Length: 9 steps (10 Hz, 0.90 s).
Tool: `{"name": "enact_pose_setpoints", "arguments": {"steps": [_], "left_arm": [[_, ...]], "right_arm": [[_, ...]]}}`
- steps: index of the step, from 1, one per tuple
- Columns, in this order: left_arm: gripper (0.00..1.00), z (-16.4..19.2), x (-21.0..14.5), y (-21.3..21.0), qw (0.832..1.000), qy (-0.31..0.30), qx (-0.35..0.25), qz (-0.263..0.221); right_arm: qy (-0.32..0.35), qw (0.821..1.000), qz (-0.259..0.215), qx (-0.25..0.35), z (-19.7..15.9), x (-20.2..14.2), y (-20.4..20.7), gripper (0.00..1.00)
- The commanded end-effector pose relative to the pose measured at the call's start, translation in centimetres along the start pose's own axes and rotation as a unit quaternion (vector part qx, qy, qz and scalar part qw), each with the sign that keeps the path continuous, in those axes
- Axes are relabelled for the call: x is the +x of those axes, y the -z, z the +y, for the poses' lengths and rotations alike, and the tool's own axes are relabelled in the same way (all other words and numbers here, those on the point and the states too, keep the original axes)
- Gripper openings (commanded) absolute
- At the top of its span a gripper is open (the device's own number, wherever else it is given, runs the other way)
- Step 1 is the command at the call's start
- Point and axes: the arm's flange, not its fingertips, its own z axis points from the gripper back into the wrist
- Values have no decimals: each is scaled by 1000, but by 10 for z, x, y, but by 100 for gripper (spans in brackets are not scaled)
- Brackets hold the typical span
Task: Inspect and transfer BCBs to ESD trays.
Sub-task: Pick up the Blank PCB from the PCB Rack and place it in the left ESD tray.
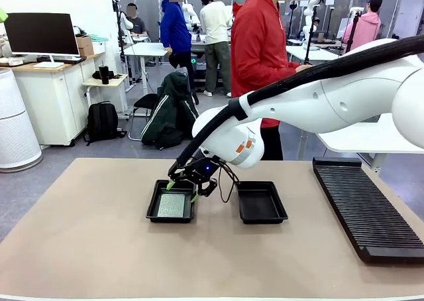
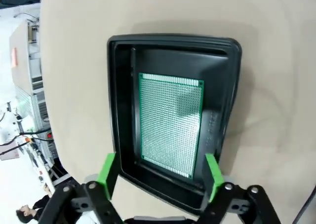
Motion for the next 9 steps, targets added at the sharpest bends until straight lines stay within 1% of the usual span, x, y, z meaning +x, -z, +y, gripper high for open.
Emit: {"name": "enact_pose_setpoints", "arguments": {"steps": [1, 4, 6, 9], "left_arm": [[100, 1, -2, 1, 1000, 0, -2, 0], [100, 1, -2, 1, 1000, 0, -2, 0], [100, 1, -2, 1, 1000, 0, -2, 0], [100, 1, -2, 1, 1000, 0, -2, 0]], "right_arm": [[-8, 998, 12, -60, 19, 0, -19, 100], [-19, 991, 29, -129, 32, 0, -49, 100], [-32, 984, 31, -171, 43, -1, -70, 100], [-34, 980, 24, -193, 51, -1, -91, 100]]}}
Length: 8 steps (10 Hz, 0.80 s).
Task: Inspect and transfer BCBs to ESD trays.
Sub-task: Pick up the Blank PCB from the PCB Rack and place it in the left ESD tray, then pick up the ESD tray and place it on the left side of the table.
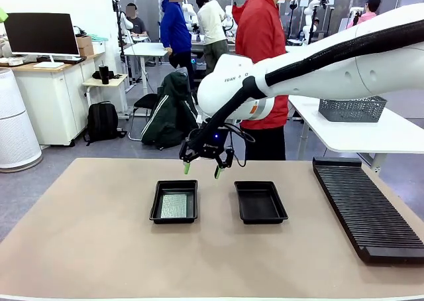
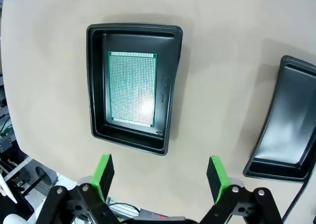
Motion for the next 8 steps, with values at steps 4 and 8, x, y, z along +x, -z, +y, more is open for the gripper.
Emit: {"name": "enact_pose_setpoints", "arguments": {"steps": [4, 8], "left_arm": [[100, 1, -2, 1, 1000, 1, -2, 0], [100, 1, -2, 1, 1000, 1, -2, 0]], "right_arm": [[0, 1000, 0, 0, 0, 0, 0, 100], [0, 1000, 0, 0, 0, 0, 0, 100]]}}
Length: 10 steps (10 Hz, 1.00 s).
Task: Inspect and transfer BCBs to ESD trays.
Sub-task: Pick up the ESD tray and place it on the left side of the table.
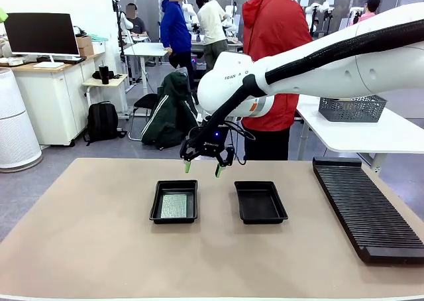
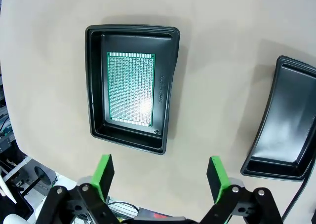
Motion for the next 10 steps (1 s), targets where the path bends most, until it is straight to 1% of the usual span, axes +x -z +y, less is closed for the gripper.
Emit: {"name": "enact_pose_setpoints", "arguments": {"steps": [1, 10], "left_arm": [[100, 1, -2, 1, 1000, 1, -2, 0], [100, 0, 0, 0, 1000, 0, 0, 0]], "right_arm": [[-1, 1000, -3, 4, 0, -2, 2, 100], [0, 1000, 0, 0, 0, 0, 0, 100]]}}
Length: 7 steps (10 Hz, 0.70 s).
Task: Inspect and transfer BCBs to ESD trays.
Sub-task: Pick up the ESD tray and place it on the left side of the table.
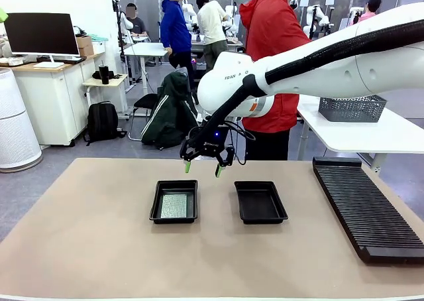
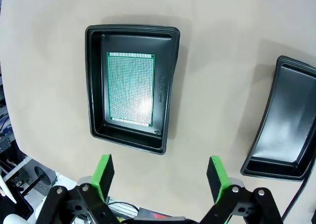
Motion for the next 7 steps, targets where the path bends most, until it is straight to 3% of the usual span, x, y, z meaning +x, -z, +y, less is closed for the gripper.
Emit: {"name": "enact_pose_setpoints", "arguments": {"steps": [1, 4, 7], "left_arm": [[100, -11, 8, 17, 1000, -4, 6, 0], [100, -53, 4, 59, 999, -32, 26, 2], [100, -90, 14, 142, 999, -19, 37, 8]], "right_arm": [[21, 999, -20, 28, -11, -14, -15, 100], [56, 994, -61, 74, -58, -55, -60, 100], [47, 988, -70, 131, -111, -78, -87, 100]]}}
